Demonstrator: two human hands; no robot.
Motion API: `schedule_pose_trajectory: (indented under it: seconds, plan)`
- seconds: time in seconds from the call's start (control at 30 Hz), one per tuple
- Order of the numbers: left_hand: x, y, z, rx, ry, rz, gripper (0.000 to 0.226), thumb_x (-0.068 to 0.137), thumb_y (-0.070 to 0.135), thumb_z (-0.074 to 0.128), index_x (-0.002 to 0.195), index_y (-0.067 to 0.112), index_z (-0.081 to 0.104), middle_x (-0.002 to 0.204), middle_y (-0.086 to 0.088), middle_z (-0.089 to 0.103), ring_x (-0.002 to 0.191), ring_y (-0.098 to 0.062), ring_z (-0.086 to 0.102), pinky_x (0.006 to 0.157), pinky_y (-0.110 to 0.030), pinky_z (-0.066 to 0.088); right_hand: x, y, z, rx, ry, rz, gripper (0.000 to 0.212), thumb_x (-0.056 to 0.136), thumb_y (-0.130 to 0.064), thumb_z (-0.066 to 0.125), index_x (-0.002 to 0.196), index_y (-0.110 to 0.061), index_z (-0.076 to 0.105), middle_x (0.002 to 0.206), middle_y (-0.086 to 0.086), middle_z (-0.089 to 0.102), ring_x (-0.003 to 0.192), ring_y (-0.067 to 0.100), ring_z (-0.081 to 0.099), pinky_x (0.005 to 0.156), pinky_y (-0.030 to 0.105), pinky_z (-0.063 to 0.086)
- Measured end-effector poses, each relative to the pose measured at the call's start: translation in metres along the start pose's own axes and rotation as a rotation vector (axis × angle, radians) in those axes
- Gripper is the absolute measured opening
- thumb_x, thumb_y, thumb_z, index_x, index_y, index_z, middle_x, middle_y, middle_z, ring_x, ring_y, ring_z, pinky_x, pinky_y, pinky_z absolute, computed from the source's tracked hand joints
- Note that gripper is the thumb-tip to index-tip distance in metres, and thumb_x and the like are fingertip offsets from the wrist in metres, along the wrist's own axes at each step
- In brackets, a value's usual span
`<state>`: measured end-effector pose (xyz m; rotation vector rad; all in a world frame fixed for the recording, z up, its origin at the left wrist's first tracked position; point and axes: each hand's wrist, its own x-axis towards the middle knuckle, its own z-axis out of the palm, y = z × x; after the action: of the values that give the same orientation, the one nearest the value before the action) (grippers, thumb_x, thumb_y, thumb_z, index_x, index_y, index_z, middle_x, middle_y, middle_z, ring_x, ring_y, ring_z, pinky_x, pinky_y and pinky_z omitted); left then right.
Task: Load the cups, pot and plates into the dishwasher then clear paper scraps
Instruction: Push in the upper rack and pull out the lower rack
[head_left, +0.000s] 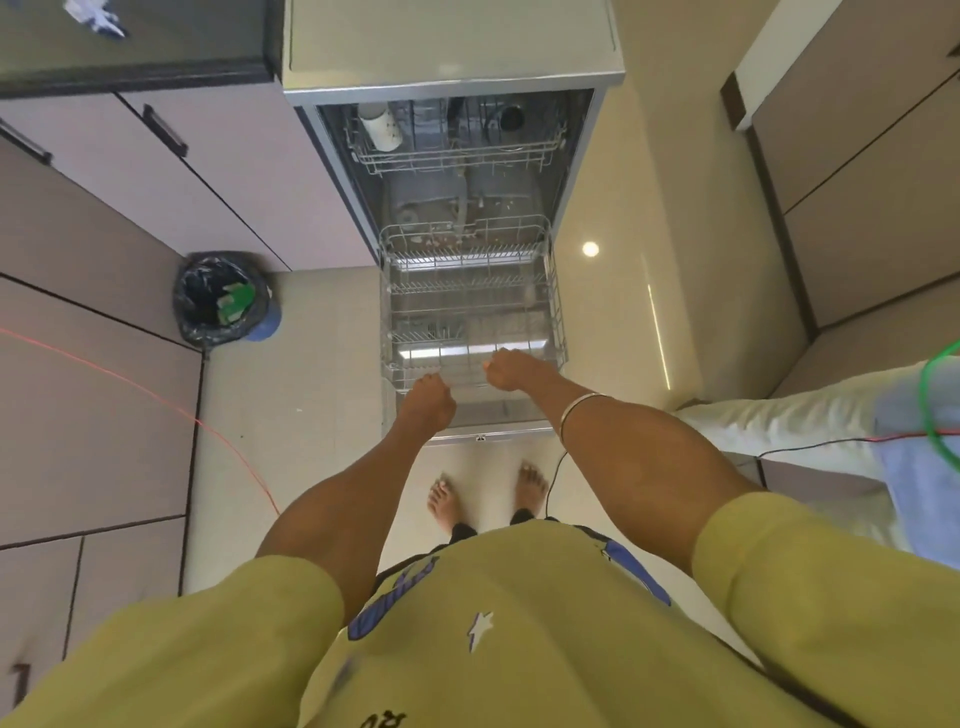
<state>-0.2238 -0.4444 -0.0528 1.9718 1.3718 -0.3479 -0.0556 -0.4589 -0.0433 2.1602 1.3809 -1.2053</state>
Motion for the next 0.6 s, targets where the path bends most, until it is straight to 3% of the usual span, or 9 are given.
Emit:
schedule_pose_trajectory:
  seconds: [0.07,0.27,0.37,0.47,0.6]
  plan:
    - [-0.004,-0.002,-0.002,-0.009,0.005,-0.012,0.032,0.1,0.011,0.036,0.117,-0.008,0.056,0.12,-0.024,0.059,0.112,-0.038,0.057,0.095,-0.047,0.049,0.005,-0.002,0.001,-0.035,-0.005,-0.049,0.049,0.105,-0.034,0.03,0.141,-0.005,0.046,0.147,0.017,0.045,0.134,0.034,0.044,0.11,0.047,0.037]
    - [-0.018,-0.009,-0.014,-0.044,0.121,-0.04,0.034,0.102,0.007,0.035,0.112,-0.012,0.062,0.117,-0.027,0.061,0.11,-0.039,0.059,0.097,-0.047,0.049,-0.009,-0.03,-0.006,-0.169,-0.014,-0.128,0.048,0.105,-0.029,0.035,0.145,-0.004,0.043,0.153,0.017,0.039,0.138,0.035,0.041,0.114,0.047,0.036]
    - [-0.028,-0.023,-0.018,-0.063,0.185,-0.114,0.033,0.101,0.008,0.038,0.114,-0.011,0.061,0.117,-0.027,0.062,0.109,-0.039,0.06,0.096,-0.048,0.05,-0.021,-0.05,-0.005,-0.194,0.001,-0.189,0.043,0.105,-0.024,0.036,0.139,-0.002,0.05,0.145,0.017,0.049,0.132,0.034,0.047,0.109,0.044,0.04]
    - [-0.04,-0.046,-0.019,-0.107,0.247,-0.22,0.035,0.103,0.015,0.036,0.123,-0.007,0.053,0.127,-0.025,0.056,0.118,-0.04,0.054,0.1,-0.046,0.044,-0.023,-0.074,0.002,-0.308,-0.021,-0.292,0.04,0.103,-0.019,0.035,0.134,-0.002,0.054,0.141,0.017,0.052,0.127,0.034,0.051,0.107,0.044,0.043]
    - [-0.054,-0.091,-0.018,-0.181,0.309,-0.301,0.04,0.105,0.025,0.031,0.121,-0.004,0.052,0.127,-0.026,0.056,0.118,-0.041,0.053,0.099,-0.045,0.042,-0.033,-0.117,0.014,-0.383,-0.031,-0.327,0.042,0.102,-0.021,0.037,0.139,-0.007,0.05,0.141,0.016,0.052,0.128,0.035,0.05,0.105,0.045,0.044]
